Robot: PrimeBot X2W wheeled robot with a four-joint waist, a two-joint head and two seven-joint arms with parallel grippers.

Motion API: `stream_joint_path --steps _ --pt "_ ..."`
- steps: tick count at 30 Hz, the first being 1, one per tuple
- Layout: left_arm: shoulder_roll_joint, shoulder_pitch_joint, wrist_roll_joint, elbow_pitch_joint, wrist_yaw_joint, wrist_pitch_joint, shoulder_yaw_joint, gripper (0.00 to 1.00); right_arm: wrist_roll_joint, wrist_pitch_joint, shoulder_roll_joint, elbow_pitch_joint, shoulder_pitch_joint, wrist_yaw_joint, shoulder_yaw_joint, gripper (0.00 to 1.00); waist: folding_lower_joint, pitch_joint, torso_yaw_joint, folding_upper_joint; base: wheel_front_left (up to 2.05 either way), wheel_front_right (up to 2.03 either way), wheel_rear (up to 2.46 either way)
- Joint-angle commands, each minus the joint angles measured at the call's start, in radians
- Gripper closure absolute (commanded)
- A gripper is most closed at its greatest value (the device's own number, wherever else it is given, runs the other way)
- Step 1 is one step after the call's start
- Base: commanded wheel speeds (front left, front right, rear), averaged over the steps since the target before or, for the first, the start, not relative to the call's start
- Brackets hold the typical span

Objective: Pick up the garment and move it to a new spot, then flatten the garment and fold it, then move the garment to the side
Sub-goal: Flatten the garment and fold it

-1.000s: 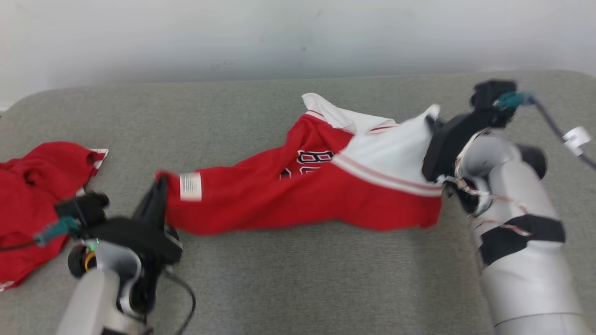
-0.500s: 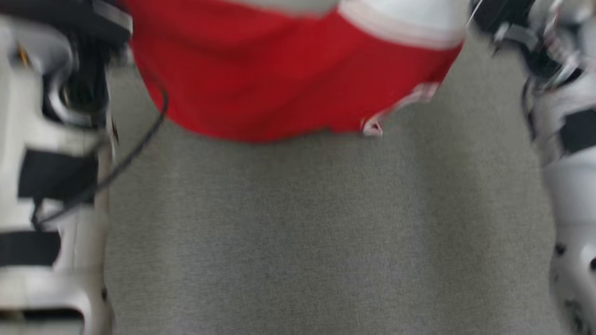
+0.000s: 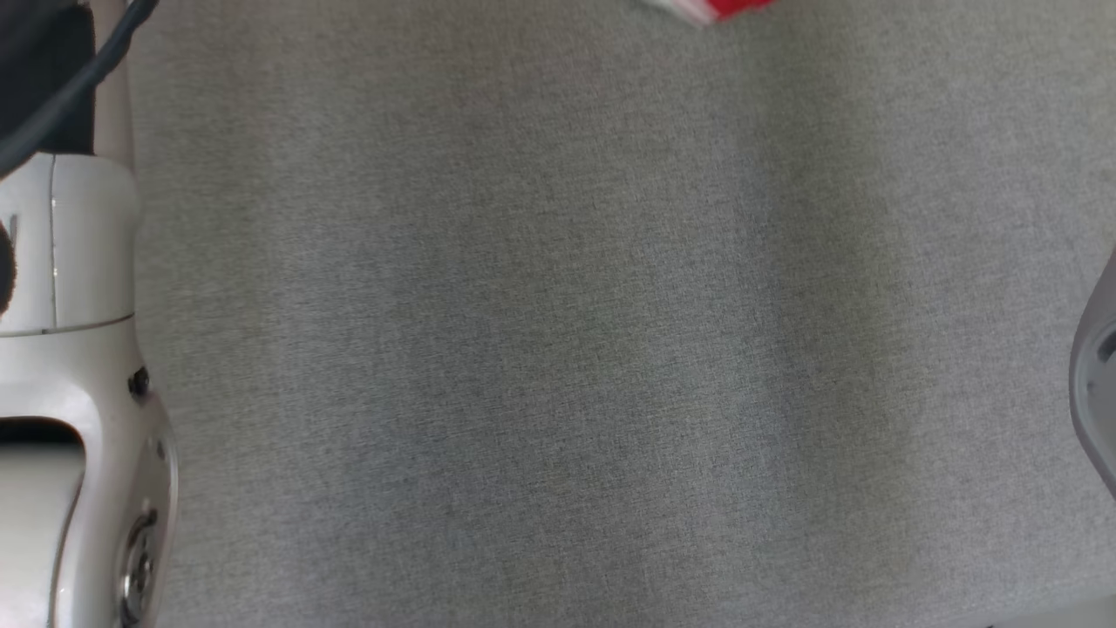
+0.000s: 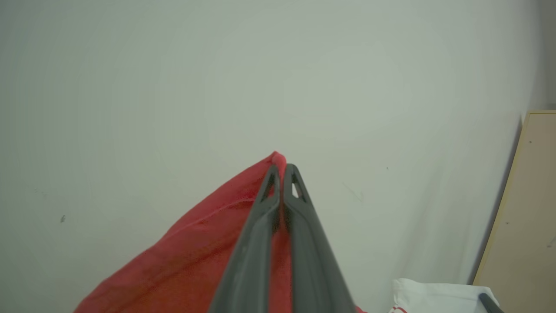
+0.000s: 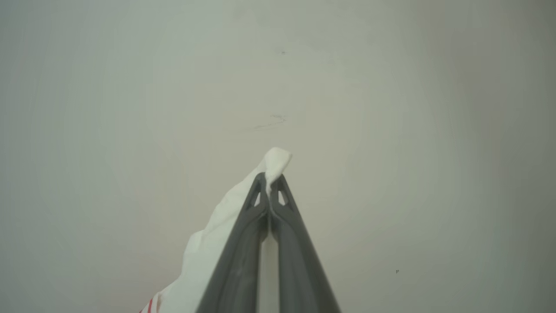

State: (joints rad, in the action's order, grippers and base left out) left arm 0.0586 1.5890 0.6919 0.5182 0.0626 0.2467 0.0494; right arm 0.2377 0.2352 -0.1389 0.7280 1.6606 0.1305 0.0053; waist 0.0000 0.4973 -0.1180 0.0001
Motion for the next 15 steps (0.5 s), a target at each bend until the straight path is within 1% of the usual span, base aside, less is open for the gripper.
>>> stream_joint_path --steps 1,3,4,7,9,11,13,15 --pt "0.001 0.003 -0.011 0.003 0.009 0.009 -0.005 1.00 -0.020 0.016 0.016 -0.008 0.015 0.000 -0.012 1.00 0.0000 0.026 -0.020 -0.0001 0.00 0.00 0.00" --pt "0.003 0.023 -0.025 -0.017 0.029 0.019 -0.029 1.00 -0.049 0.029 0.033 -0.041 0.045 0.000 -0.024 1.00 0.0000 0.027 -0.020 -0.0001 0.00 0.00 0.00" --pt "0.004 0.028 -0.035 -0.050 0.038 0.021 -0.058 1.00 -0.068 0.030 0.034 -0.087 0.058 0.000 -0.028 1.00 0.0000 0.029 -0.020 -0.0001 0.00 0.00 0.00" --pt "-0.005 -0.016 -0.044 -0.112 0.052 0.018 -0.135 1.00 -0.115 0.029 0.040 -0.181 0.029 0.000 -0.018 1.00 0.0000 0.036 -0.017 -0.0001 0.00 0.00 0.00" --pt "-0.008 -0.063 -0.063 -0.109 0.058 0.017 -0.151 1.00 -0.124 0.027 0.045 -0.162 -0.022 0.000 0.017 1.00 0.0000 0.042 -0.015 -0.0001 0.00 0.00 0.00" --pt "-0.005 -0.099 -0.079 -0.101 0.062 0.018 -0.152 1.00 -0.134 0.028 0.027 -0.123 -0.051 0.000 0.087 1.00 0.0000 0.047 -0.011 -0.0001 0.00 0.00 0.00" --pt "-0.005 -0.149 -0.094 -0.088 0.067 0.018 -0.131 1.00 -0.109 0.029 0.001 -0.101 -0.077 0.000 0.157 1.00 0.0000 0.049 -0.002 -0.0001 0.00 0.00 0.00" --pt "-0.007 -0.211 -0.084 -0.081 0.067 0.018 -0.101 1.00 -0.073 0.028 -0.028 -0.076 -0.130 0.000 0.205 1.00 0.0000 0.040 0.005 -0.0001 0.00 0.00 0.00"
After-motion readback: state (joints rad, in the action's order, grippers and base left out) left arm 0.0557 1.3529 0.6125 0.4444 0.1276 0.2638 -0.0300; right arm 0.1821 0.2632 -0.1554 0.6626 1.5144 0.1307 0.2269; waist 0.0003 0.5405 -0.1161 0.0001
